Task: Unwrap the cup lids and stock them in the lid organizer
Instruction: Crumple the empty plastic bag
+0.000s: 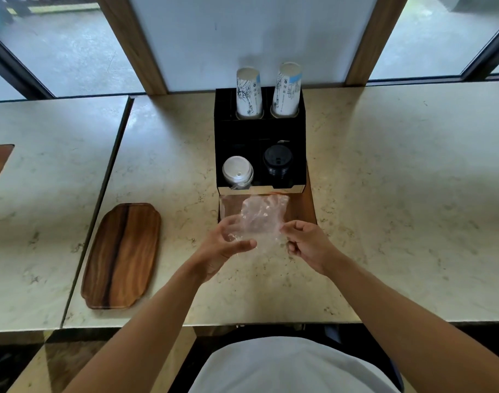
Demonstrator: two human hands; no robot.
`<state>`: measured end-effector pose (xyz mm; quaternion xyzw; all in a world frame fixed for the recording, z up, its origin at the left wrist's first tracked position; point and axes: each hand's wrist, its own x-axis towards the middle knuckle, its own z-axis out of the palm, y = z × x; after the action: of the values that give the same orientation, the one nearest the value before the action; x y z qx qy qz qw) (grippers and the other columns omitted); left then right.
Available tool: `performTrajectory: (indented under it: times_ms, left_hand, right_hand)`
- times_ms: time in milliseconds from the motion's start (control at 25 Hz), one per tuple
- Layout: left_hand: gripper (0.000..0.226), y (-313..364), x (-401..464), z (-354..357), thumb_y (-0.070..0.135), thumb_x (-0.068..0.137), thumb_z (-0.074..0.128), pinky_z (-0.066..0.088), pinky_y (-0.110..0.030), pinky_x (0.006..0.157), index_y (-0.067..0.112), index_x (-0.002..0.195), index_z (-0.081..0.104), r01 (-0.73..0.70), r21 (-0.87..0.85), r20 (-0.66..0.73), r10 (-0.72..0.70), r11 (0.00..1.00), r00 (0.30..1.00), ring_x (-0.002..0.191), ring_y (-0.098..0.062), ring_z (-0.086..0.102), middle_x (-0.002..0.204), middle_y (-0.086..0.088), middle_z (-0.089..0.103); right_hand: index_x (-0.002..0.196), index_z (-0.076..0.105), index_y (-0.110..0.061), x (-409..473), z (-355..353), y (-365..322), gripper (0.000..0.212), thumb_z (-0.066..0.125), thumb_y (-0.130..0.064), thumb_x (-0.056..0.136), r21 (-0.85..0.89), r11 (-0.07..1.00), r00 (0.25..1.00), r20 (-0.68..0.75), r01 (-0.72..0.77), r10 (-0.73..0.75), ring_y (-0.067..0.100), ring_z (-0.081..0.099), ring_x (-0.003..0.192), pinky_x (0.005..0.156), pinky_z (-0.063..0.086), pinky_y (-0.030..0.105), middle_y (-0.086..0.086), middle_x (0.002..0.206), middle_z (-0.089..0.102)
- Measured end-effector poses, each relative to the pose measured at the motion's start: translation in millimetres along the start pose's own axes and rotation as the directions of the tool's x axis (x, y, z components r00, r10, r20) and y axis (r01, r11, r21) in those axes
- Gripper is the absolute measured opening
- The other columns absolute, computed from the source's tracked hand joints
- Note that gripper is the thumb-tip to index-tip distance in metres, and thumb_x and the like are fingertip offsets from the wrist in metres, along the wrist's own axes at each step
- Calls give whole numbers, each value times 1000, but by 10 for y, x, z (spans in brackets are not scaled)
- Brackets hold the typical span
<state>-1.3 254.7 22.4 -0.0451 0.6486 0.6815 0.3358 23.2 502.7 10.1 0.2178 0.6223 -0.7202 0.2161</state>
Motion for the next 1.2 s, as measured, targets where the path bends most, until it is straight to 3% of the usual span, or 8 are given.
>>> performTrajectory:
  times_ms: [200, 360, 440, 520, 680, 840, 960, 1200]
  left_hand:
    - [42, 4, -36, 97, 30, 91, 78, 58, -54, 97, 0, 119, 69, -78, -131, -92, 67, 988, 994, 110, -39, 71, 120, -18, 74]
    - [36, 33, -64, 77, 21, 91, 74, 64, -44, 80, -7, 114, 69, -18, -176, -38, 12, 984, 999, 99, -40, 74, 119, -18, 74]
    - [40, 42, -83, 86, 19, 90, 76, 64, -45, 80, -11, 115, 67, 29, -172, -4, -30, 985, 1000, 97, -42, 74, 119, -20, 74]
    - [42, 33, -94, 87, 16, 90, 75, 65, -45, 76, -11, 120, 64, 62, -167, 15, -60, 984, 998, 95, -43, 74, 118, -24, 73]
    - [40, -7, -112, 65, 18, 91, 76, 64, -41, 73, -4, 121, 63, 121, -219, 14, -121, 968, 993, 94, -39, 74, 117, -27, 73]
    - [38, -35, -126, 36, 20, 90, 76, 65, -45, 73, -2, 119, 67, 168, -156, 0, -170, 973, 985, 79, -33, 73, 108, -25, 75]
    - [32, -48, -140, 15, 16, 92, 75, 61, -39, 54, -2, 116, 64, 168, -73, -69, -173, 983, 983, 61, -28, 68, 95, -25, 74]
    - [29, -67, -88, -11, 0, 98, 61, 44, -26, 41, 11, 123, 72, 109, -357, -76, -145, 928, 986, 54, -16, 55, 94, -15, 74]
  right_hand:
    - [92, 74, -11, -51, 67, 36, 22, 75, -33, 88, -137, 989, 998, 1, 61, -61, 16, 48, 65, 65, 44, 34, -3, 69, 59]
    - [119, 74, -13, -88, 46, -35, 39, 63, -25, 83, 70, 997, 948, 318, -45, 20, 21, 69, 92, 80, 55, 31, 7, 104, 72]
    - [130, 69, -17, -82, 55, -64, 49, 74, -34, 84, 70, 993, 898, 436, -98, 58, 28, 69, 117, 96, 56, 41, 10, 127, 71]
    - [134, 65, -15, -65, 79, -50, 49, 73, -34, 90, 12, 997, 887, 459, -70, 56, 31, 65, 123, 103, 52, 45, 13, 133, 68]
    - [106, 77, -21, -61, 92, -1, 14, 72, -25, 94, -10, 1000, 958, 286, 1, 2, 22, 68, 90, 80, 56, 29, 5, 98, 75]
    - [99, 75, -24, -74, 105, 28, 8, 75, -30, 92, -67, 997, 977, 213, 39, -24, 13, 64, 73, 66, 53, 24, -1, 83, 70]
    - [95, 72, -24, -73, 103, 39, 8, 71, -32, 95, -148, 982, 976, 202, 117, -86, 10, 50, 60, 54, 44, 21, -3, 71, 59]
    - [113, 73, -8, -66, 128, 11, 18, 64, -11, 98, 262, 963, 965, 263, -67, -4, 17, 49, 49, 50, 47, 30, 11, 74, 57]
